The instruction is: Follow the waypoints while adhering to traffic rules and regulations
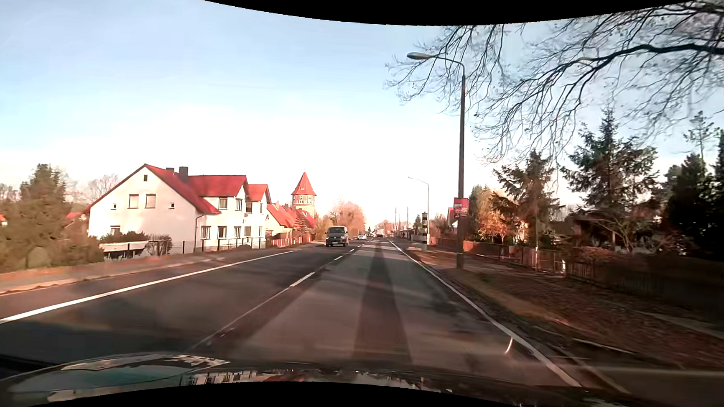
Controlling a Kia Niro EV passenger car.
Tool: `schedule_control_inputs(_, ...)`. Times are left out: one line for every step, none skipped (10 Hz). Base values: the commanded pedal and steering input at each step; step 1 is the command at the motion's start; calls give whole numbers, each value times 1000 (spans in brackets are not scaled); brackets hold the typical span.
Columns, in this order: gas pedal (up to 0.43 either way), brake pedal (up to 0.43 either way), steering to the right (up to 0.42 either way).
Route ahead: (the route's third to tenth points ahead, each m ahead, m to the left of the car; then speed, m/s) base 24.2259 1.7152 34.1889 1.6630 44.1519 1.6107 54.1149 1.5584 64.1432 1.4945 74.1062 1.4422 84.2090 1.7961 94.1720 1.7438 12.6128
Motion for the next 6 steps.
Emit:
schedule_control_inputs(98,0,-1)
schedule_control_inputs(98,0,-1)
schedule_control_inputs(110,0,-1)
schedule_control_inputs(110,0,-1)
schedule_control_inputs(110,0,-1)
schedule_control_inputs(118,0,-1)
